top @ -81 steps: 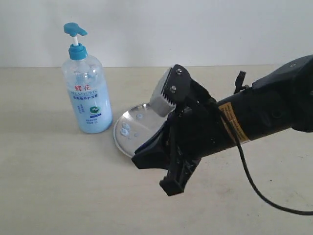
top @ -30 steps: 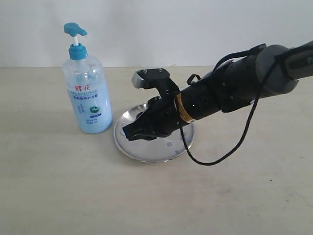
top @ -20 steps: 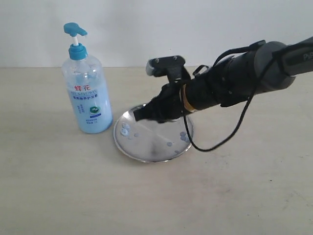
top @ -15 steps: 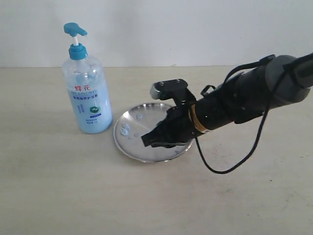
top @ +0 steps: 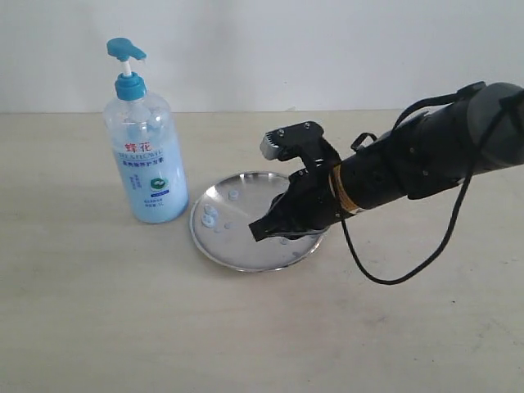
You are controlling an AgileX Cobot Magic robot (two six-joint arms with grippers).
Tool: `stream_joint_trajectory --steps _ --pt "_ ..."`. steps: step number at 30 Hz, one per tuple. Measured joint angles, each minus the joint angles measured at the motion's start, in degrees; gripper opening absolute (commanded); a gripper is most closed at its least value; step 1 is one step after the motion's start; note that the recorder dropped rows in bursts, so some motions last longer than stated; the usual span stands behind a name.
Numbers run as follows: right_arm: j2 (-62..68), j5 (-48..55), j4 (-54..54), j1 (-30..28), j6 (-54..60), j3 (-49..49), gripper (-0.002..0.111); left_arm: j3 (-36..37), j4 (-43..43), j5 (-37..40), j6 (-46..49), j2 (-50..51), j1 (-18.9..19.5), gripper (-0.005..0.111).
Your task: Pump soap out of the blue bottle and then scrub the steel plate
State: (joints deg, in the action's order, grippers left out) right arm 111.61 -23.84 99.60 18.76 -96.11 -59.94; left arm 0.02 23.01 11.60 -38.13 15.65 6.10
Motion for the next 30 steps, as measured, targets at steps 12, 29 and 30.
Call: stream_joint_trajectory --steps 12,29,30 --pt "-0.3 2.7 0.4 -5.3 -5.8 3.2 0.000 0.0 -6.3 -1.8 7.4 0.0 0.0 0.004" --pt "-19.3 -2.9 0.5 -11.7 -1.9 4.2 0.000 0.0 -14.5 -1.1 10.4 0.0 0.0 0.004" --pt "-24.2 -1.7 0.5 -12.4 0.3 5.1 0.000 0.0 -14.7 -1.1 10.4 0.0 0.0 0.004"
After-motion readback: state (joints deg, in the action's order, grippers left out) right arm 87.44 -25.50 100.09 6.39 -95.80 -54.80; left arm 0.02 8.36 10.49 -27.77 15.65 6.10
